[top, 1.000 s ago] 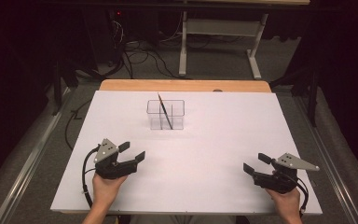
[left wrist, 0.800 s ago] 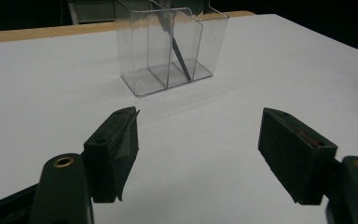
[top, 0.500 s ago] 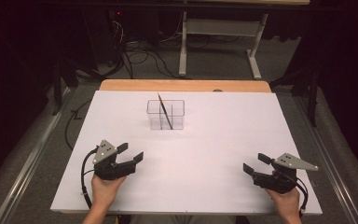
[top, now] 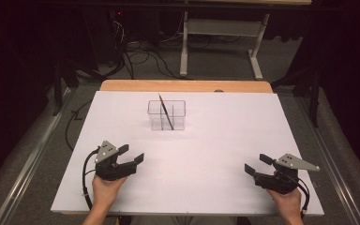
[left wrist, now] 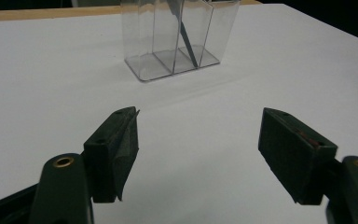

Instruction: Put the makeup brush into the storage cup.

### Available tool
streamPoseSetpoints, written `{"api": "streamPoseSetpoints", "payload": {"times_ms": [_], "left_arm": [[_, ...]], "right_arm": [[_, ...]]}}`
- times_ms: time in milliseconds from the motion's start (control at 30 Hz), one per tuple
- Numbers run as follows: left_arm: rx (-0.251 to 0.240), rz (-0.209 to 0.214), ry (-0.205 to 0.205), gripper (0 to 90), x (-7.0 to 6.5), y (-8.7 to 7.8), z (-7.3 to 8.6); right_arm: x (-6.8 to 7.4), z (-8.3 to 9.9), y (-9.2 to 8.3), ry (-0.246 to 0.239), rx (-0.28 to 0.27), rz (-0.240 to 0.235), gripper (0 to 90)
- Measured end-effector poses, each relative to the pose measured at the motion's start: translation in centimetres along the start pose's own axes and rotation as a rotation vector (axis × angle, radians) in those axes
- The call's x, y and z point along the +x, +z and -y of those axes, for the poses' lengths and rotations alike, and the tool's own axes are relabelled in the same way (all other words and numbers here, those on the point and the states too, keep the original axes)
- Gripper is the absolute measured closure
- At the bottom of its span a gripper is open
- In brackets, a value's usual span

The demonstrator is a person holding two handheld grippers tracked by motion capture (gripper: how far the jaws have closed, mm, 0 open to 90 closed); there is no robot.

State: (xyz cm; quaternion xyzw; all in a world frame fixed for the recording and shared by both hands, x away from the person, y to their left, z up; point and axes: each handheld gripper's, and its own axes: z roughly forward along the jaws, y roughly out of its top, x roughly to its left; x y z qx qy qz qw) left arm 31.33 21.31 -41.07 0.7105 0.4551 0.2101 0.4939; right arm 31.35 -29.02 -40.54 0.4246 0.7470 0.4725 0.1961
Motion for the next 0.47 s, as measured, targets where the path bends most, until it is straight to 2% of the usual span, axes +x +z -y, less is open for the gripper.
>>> {"api": "streamPoseSetpoints", "payload": {"times_ms": [467], "left_arm": [[0.003,0.003,-0.005,29.1,0.01,0.03,-0.03]], "right_arm": [[-0.07,0.02,0.08,0.006,0.005,0.001,25.6]]}}
